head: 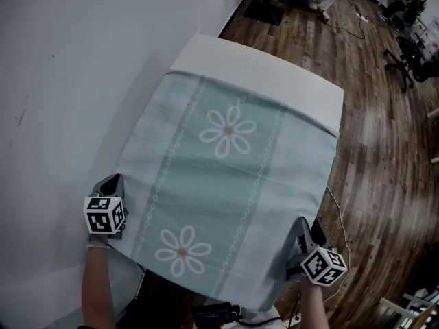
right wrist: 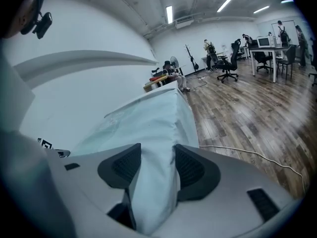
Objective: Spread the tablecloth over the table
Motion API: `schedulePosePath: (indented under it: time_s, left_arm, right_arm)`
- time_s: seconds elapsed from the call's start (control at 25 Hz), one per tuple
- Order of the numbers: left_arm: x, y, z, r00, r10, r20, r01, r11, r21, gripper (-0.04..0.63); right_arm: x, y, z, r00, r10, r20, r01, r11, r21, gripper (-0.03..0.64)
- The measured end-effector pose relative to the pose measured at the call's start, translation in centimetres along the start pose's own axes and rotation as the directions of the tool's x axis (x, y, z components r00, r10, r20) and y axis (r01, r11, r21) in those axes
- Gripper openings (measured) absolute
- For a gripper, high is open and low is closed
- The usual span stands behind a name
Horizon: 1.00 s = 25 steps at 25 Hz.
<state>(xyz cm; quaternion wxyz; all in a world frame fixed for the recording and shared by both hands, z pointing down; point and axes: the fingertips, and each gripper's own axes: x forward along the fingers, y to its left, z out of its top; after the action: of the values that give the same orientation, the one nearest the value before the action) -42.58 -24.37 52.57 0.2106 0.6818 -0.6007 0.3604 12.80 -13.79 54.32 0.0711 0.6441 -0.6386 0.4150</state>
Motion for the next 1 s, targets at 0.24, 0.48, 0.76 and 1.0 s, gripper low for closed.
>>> schedulePosePath:
  time_s: [0.24,0.48,0.76,1.0]
  left_arm:
    - [2.9,-0.7,3.3,1.0,-0.005,0.01,0.004,0.999,0.038,0.011]
    - [6.8,-1.7,7.9,0.999,-0.027,0.018,0.025,0.996,0.082,0.011]
    - [10.2,-3.2,12.4,0.997,-0.065,0.043,0.06,0.993,0.106,0.011]
    - [13.5,-4.3,16.6,0.995,-0.082,0.048,0.076,0.989,0.129,0.011]
  right_arm:
    - [2.7,-0.7,2.8,1.0,-0.001,0.012,0.001,1.0,0.006,0.233]
    - [6.1,-1.4,6.6,1.0,0.002,0.009,-0.002,1.0,0.013,0.233]
    - [9.0,-2.2,10.4,1.0,-0.009,0.017,0.009,1.0,0.019,0.233]
    - [11.7,-2.8,13.9,0.999,-0.033,0.027,0.032,0.999,0.013,0.233]
